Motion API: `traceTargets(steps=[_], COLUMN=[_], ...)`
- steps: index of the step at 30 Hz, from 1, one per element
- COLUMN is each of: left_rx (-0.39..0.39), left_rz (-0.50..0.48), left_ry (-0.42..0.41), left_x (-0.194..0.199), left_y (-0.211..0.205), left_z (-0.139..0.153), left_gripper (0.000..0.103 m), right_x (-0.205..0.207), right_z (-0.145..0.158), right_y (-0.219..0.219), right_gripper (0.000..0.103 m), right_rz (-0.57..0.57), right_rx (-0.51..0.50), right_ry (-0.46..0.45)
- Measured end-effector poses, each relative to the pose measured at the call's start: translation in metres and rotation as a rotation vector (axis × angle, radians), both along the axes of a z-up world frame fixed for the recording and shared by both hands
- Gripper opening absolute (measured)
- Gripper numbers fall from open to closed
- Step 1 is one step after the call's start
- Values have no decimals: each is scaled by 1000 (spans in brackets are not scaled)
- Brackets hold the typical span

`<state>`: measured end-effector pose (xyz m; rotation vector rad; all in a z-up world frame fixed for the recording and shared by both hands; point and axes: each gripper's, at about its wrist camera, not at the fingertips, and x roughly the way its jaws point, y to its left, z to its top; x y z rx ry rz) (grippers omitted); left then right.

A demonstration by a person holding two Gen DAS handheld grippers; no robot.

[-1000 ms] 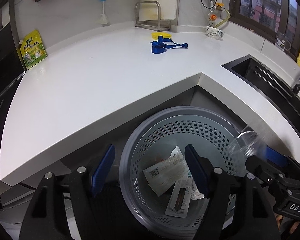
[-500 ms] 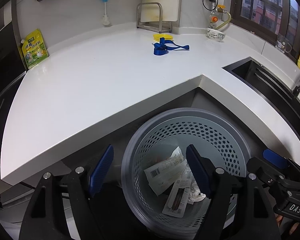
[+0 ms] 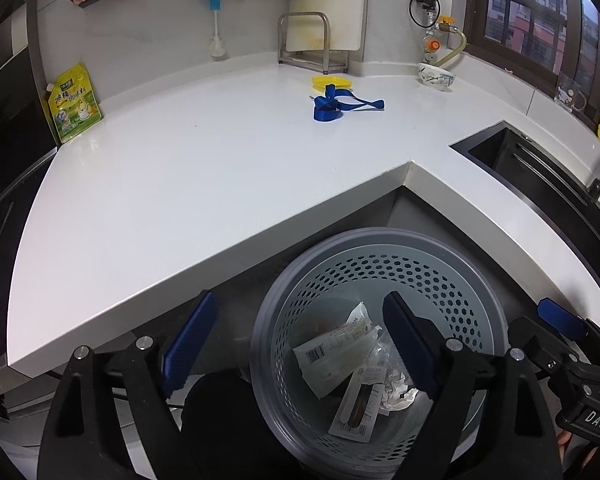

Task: Collect trash
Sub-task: 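Move both tools back toward the blue strap and yellow lid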

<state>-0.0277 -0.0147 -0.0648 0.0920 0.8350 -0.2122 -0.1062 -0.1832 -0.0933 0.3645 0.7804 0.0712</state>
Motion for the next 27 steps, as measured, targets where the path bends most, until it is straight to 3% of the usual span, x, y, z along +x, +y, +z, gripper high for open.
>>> traceTargets(steps=[13,19,27], left_rx=[-57,-85,-68], left_rz=[-25,-6,-1], left_ry=[-81,-81,-94], left_x=[21,43,93], left_y=[-4,-4,-17], left_z=[47,54,53], left_gripper=[88,88,90], right_x=[29,45,85], right_z=[42,51,65], right_y=[-13,-20,-51], right_gripper=[84,84,84], right_rz=[-16,1,-22], right_rx=[-30,-43,-3], right_ry=[-62,-75,-122])
